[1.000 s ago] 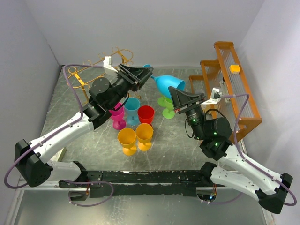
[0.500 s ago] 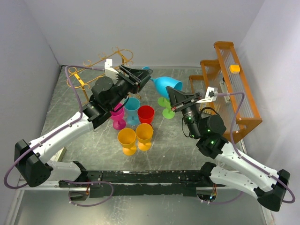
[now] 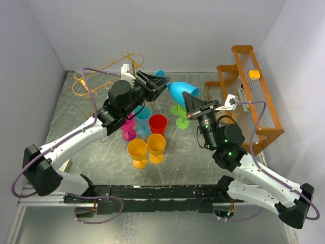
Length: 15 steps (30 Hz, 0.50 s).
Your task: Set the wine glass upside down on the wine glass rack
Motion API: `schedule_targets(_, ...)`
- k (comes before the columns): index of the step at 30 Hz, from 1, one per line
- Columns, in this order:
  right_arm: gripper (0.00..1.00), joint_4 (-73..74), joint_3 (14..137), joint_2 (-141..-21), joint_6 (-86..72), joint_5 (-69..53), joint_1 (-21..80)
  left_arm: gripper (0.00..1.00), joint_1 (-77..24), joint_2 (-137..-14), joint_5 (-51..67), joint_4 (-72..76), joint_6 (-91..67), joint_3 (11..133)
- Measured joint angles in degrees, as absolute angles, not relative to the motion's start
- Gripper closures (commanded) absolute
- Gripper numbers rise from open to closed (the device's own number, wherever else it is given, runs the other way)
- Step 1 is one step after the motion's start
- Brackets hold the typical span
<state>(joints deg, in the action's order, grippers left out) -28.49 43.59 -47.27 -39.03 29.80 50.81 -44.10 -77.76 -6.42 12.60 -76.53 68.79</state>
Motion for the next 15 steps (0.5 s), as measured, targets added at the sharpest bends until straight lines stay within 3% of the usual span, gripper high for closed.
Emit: schedule_targets(15, 1.00, -28.36, 42.17, -45.65, -40.82, 25.78, 50.78, 0.66, -44.10, -80.03, -7.11, 12.36, -77.10, 70.30)
